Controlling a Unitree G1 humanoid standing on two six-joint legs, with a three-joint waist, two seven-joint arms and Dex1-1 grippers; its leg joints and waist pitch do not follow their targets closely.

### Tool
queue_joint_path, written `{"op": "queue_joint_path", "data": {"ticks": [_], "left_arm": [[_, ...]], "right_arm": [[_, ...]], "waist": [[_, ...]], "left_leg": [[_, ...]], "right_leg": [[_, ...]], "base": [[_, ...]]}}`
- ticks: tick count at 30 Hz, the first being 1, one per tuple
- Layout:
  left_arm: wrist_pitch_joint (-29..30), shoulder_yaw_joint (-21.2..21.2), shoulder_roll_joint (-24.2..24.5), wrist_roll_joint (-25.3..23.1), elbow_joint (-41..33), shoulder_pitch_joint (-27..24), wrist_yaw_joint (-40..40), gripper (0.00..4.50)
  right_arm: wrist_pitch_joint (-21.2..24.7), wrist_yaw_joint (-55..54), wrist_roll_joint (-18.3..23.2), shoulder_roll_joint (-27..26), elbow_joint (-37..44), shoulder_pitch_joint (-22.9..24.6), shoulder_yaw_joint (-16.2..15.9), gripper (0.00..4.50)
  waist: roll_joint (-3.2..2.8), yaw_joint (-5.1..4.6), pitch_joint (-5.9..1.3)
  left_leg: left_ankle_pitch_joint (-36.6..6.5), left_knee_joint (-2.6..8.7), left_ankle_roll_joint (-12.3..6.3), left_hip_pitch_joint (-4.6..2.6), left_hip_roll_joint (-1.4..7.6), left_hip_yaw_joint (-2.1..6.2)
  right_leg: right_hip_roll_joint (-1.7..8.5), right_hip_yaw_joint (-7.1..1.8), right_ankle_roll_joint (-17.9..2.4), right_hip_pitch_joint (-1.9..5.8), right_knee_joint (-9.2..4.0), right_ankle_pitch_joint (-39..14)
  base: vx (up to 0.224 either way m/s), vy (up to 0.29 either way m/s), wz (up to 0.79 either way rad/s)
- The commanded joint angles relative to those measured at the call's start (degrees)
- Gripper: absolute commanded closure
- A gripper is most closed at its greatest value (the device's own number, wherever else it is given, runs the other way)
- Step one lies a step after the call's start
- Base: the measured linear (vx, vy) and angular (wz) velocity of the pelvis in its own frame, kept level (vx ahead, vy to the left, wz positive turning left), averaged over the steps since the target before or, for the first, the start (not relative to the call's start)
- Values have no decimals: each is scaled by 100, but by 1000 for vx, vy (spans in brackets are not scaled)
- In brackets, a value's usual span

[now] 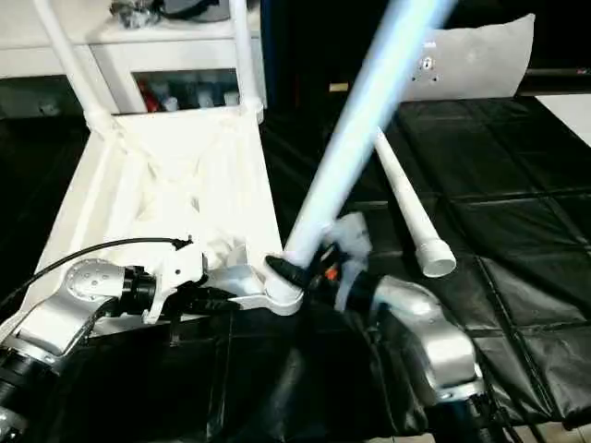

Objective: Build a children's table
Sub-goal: Insert table leg to table base

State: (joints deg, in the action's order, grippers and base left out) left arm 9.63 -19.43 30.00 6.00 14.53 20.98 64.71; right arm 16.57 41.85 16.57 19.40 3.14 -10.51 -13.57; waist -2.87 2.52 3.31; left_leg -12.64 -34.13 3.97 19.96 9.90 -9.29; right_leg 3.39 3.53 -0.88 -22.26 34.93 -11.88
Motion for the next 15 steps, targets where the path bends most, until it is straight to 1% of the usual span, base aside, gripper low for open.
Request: {"op": "queue_joint_path", "data": {"ticks": [1,2,3,4,5,6,7,8,9,10,11,12,13,14,15], "left_arm": [[-69,124,60,-16,24,76,-50,450],[-99,58,124,-92,21,70,-1,450],[-181,-88,265,-271,38,78,99,450],[-214,-141,314,-337,48,84,136,450],[-240,-187,355,-392,60,97,174,450],[-278,-233,388,-445,85,115,215,450],[-347,-313,436,-528,120,151,292,450],[-399,-378,464,-589,153,189,369,450],[-444,-414,467,-620,198,231,419,450],[-484,-429,438,-637,252,287,433,450],[-524,-429,391,-646,333,364,432,450],[-550,-430,357,-649,388,419,434,450],[-590,-416,296,-637,496,523,427,450],[-615,-387,227,-615,611,635,402,450],[-622,-377,205,-607,647,670,393,450]], "right_arm": [[238,-30,-591,256,-587,337,-312,260],[216,17,-629,280,-588,292,-377,260],[187,138,-689,322,-621,174,-506,260],[180,185,-707,335,-640,127,-553,260],[209,252,-694,337,-666,72,-590,260],[202,326,-692,336,-720,9,-636,260],[189,442,-708,336,-822,-101,-716,261],[158,584,-736,346,-947,-222,-820,261],[156,745,-743,357,-1049,-325,-921,261],[168,928,-731,374,-1122,-408,-1014,261],[193,1098,-704,376,-1177,-467,-1083,261],[230,1205,-670,379,-1198,-492,-1117,261],[250,1338,-624,385,-1221,-512,-1160,261],[266,1429,-597,404,-1215,-516,-1200,261],[270,1455,-590,411,-1211,-516,-1213,261]], "waist": [[34,-14,-196],[31,-25,-198],[41,-27,-191],[34,-28,-197],[32,-52,-194],[32,-52,-194],[23,-76,-187],[47,-86,-169],[44,-91,-175],[66,-101,-133],[57,-98,-137],[57,-98,-137],[77,-80,-117],[86,-81,-90],[98,-64,-83]], "left_leg": [[-1121,486,-161,28,303,97],[-1167,490,-161,23,307,100],[-1189,498,-170,26,308,107],[-1207,498,-170,25,307,114],[-1211,504,-175,32,312,116],[-1211,504,-175,32,312,116],[-1280,506,-175,23,311,115],[-1299,509,-187,32,306,106],[-1320,504,-182,31,301,110],[-1386,516,-193,27,305,105],[-1462,507,-195,8,297,104],[-1462,507,-195,8,297,104],[-1467,518,-200,6,306,110],[-1560,530,-186,-19,306,101],[-1617,539,-158,-42,315,105]], "right_leg": [[477,-340,-915,224,-533,-2013],[476,-344,-922,221,-532,-1987],[476,-344,-922,218,-537,-1980],[472,-343,-926,219,-527,-1959],[474,-349,-972,221,-513,-1815],[474,-349,-972,221,-513,-1815],[469,-344,-1046,213,-511,-1723],[464,-349,-1046,211,-523,-1735],[476,-348,-1069,224,-512,-1774],[474,-351,-1052,200,-540,-1914],[482,-356,-1044,196,-550,-2101],[482,-356,-1044,196,-550,-2101],[489,-363,-984,187,-568,-2272],[481,-364,-937,163,-603,-2457],[495,-372,-917,158,-616,-2554]], "base": [[0,0,0],[0,0,0],[0,0,0],[0,0,0],[0,0,0],[0,0,0],[0,0,0],[0,0,0],[0,0,0],[0,0,0],[0,0,0],[0,0,0],[0,0,0],[0,0,0],[0,0,0]]}}
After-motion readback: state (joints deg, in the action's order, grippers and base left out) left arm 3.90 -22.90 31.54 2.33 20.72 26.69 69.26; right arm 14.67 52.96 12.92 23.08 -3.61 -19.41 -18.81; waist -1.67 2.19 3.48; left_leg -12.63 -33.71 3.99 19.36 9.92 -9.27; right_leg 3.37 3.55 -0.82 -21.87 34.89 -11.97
